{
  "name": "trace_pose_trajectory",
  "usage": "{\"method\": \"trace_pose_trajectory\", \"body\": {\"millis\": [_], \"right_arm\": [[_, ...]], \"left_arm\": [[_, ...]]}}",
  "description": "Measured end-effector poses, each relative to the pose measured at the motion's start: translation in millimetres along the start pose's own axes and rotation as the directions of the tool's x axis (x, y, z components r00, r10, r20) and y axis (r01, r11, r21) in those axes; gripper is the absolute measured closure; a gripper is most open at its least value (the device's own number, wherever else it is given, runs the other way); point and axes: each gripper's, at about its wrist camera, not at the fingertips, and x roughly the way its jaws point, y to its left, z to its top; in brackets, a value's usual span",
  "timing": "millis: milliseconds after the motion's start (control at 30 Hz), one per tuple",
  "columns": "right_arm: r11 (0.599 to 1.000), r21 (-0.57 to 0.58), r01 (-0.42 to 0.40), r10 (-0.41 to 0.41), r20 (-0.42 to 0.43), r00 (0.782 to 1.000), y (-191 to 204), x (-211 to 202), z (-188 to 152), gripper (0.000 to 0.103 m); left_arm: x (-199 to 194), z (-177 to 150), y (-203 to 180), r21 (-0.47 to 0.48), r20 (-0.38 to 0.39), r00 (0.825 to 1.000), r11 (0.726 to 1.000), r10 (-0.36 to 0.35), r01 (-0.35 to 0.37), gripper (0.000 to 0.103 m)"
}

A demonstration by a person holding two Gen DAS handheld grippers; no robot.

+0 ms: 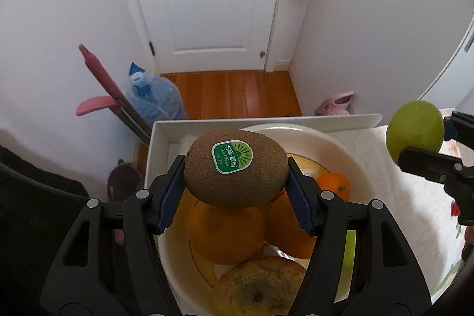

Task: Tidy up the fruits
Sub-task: 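Carry the kiwi and green apple to the plate and release the kiwi, then lower the green apple into the plate with the right tool and open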

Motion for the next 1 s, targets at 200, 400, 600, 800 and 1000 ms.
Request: {"method": "trace_pose_trajectory", "body": {"millis": [200,400,600,800,1000], "right_arm": [[1.0,0.003,-0.001,0.001,-0.012,1.0,-0.8,7.0,3.0,0.051],[1.0,0.002,-0.006,0.006,-0.016,1.0,1.0,9.8,5.3,0.051],[1.0,-0.004,-0.013,0.013,-0.016,1.0,4.7,10.2,9.6,0.052],[0.999,-0.028,-0.019,0.018,-0.019,1.0,11.7,10.3,16.5,0.052],[0.998,-0.044,-0.04,0.039,-0.036,0.999,17.3,16.6,20.9,0.052]], "left_arm": [[7.5,-2.8,3.0,-0.012,-0.018,1.0,1.0,-0.018,0.018,0.033],[-1.7,-4.9,3.9,-0.004,0.014,0.999,0.999,-0.034,0.034,0.012],[-18.2,-8.4,7.1,-0.017,0.034,0.999,0.999,-0.039,0.04,0.007],[-37.9,-20.6,13.6,-0.039,0.04,0.999,0.999,-0.026,0.028,0.007],[-56.2,-32.5,17.2,-0.04,0.048,0.999,0.999,-0.017,0.019,0.005]]}}
